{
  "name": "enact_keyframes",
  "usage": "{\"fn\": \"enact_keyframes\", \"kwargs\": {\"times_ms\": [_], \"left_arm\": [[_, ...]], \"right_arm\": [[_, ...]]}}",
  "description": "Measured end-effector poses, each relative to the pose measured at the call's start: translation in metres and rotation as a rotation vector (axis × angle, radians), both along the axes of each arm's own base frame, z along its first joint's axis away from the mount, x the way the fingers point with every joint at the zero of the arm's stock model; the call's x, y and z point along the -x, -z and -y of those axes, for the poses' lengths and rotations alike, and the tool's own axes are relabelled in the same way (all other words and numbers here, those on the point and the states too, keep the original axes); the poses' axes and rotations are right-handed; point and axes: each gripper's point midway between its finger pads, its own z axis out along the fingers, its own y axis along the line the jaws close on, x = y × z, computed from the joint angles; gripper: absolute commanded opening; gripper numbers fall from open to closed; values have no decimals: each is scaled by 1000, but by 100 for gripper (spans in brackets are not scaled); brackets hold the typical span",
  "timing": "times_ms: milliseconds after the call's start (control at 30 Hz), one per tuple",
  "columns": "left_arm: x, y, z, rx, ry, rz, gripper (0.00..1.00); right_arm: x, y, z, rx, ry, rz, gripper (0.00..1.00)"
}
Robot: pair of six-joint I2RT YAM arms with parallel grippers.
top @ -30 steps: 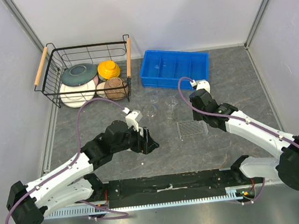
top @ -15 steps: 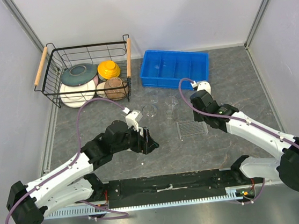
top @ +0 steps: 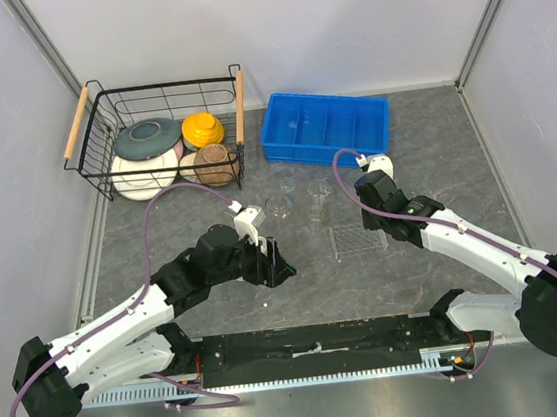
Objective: Organize the chemistry lab equipment
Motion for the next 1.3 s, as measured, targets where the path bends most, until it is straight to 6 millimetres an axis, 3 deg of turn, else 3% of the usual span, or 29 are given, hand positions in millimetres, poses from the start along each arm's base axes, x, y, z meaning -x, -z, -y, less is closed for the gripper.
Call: {"fn": "enact_keyframes", "kwargs": {"times_ms": [600,967,1300], "left_arm": [[0,2,-1,-4,0,-3,77],[0,3,-1,-7,0,-6,77],[0,9,0,-25,0,-20,77]], "right_arm": [[1,11,1,17,2,-20,0],[1,13,1,9,13,-26,38],[2,11,3,13,20,-22,41]]}}
